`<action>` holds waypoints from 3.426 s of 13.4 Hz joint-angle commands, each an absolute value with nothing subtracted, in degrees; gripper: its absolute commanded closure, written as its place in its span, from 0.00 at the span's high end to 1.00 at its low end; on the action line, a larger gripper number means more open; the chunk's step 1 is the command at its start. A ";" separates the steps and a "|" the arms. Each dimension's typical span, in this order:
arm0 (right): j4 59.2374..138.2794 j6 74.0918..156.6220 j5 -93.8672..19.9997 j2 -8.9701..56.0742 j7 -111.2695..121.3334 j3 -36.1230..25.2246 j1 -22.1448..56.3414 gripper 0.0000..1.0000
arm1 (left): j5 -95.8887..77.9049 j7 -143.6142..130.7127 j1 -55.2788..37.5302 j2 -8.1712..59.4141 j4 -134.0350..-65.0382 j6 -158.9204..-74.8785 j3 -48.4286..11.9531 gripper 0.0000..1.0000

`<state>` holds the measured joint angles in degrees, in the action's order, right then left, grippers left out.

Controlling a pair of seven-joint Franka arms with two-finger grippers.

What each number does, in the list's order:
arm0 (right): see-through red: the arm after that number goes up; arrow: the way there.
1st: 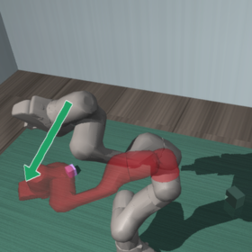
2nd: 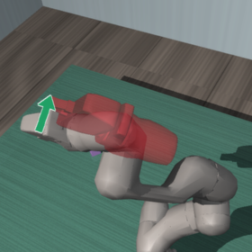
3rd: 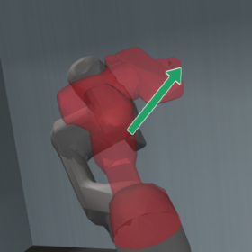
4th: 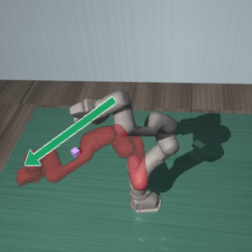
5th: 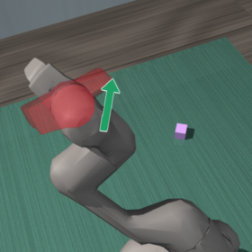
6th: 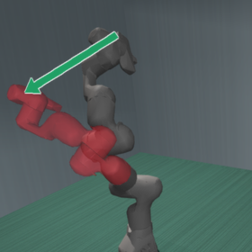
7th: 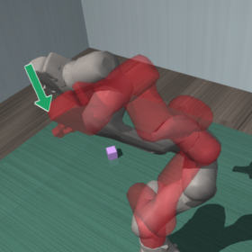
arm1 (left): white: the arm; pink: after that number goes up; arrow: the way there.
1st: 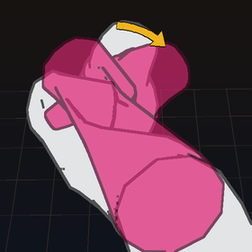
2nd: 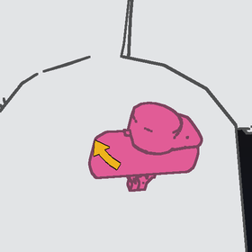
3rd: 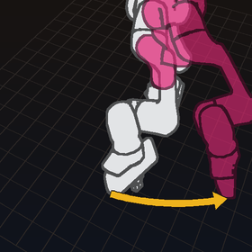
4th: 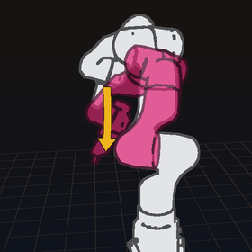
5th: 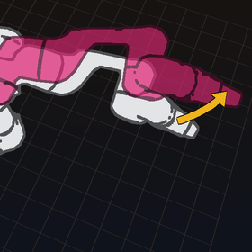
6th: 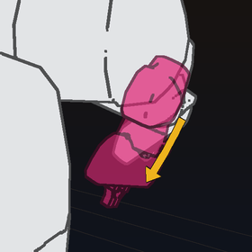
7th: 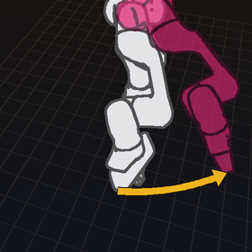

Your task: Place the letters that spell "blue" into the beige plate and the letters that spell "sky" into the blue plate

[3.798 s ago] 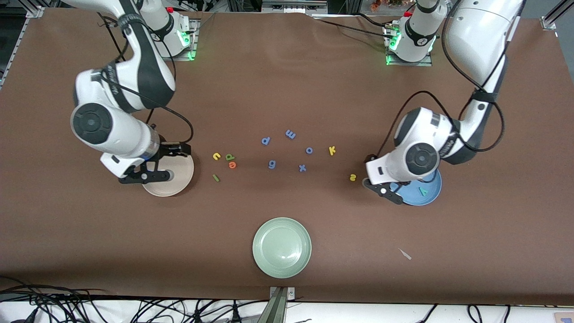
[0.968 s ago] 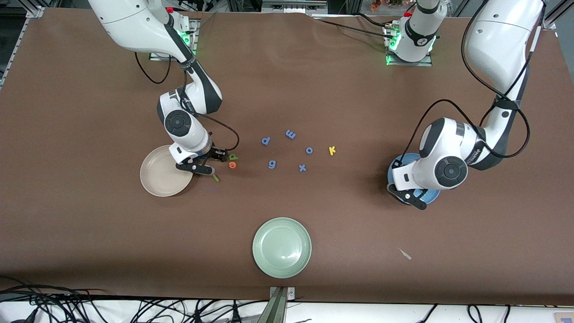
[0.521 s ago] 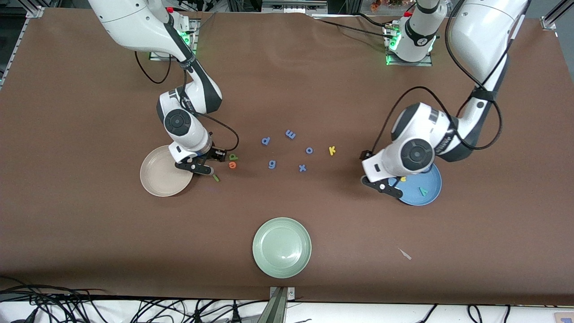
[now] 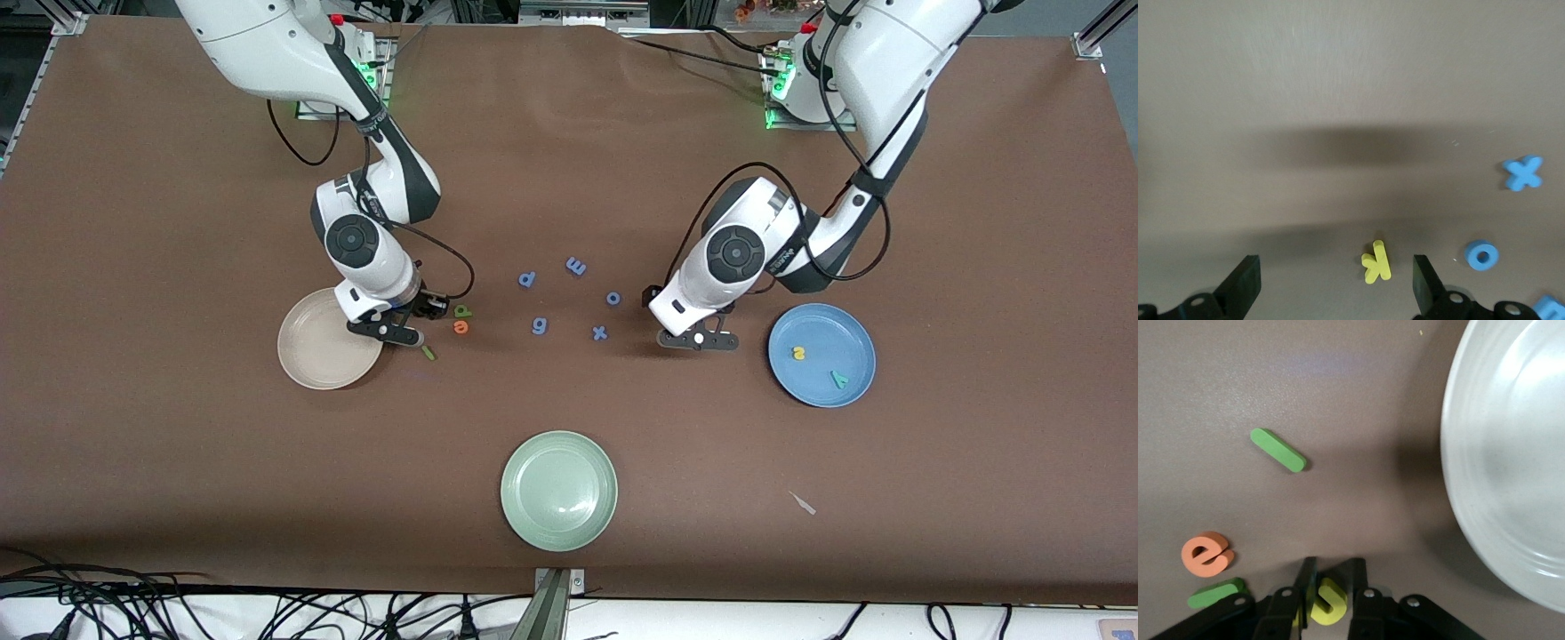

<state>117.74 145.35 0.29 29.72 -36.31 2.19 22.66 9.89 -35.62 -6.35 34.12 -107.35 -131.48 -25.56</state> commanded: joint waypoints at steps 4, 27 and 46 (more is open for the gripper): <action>117.25 140.89 1.32 27.95 -36.99 2.02 22.59 0.26 | 12.38 -47.20 -10.55 35.94 -110.13 -136.31 -25.40 0.94; 118.39 141.85 1.49 28.92 -38.76 3.96 22.59 0.53 | 19.07 -9.81 5.25 30.76 -99.66 -109.07 -25.58 0.00; 112.15 130.34 1.32 25.93 -10.73 -6.33 21.89 0.29 | 12.78 -5.19 8.79 18.47 -73.21 -91.67 -26.03 1.00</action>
